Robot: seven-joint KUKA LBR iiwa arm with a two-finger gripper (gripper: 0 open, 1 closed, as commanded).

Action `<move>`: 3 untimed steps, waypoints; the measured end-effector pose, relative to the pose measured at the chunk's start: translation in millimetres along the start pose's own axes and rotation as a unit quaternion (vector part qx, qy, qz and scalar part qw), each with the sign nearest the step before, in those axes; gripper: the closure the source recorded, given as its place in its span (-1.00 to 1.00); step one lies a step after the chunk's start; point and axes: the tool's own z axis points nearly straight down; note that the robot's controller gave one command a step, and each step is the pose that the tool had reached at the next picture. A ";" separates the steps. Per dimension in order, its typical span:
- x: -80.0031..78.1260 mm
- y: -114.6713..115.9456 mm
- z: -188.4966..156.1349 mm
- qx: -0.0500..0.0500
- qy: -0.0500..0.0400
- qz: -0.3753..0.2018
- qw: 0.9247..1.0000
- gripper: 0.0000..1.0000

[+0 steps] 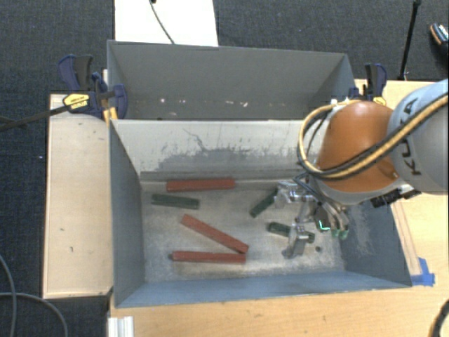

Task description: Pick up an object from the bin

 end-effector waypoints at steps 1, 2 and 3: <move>12.8 -26.2 83.8 0.000 -0.002 0.145 0.989 -1.00; 2.5 -41.2 51.6 -0.001 -0.006 0.184 0.983 -1.00; -3.3 -31.5 52.7 -0.001 -0.006 0.212 0.977 -1.00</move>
Offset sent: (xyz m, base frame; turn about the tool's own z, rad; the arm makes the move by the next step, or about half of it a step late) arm -0.0127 -0.0260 -0.0830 0.2910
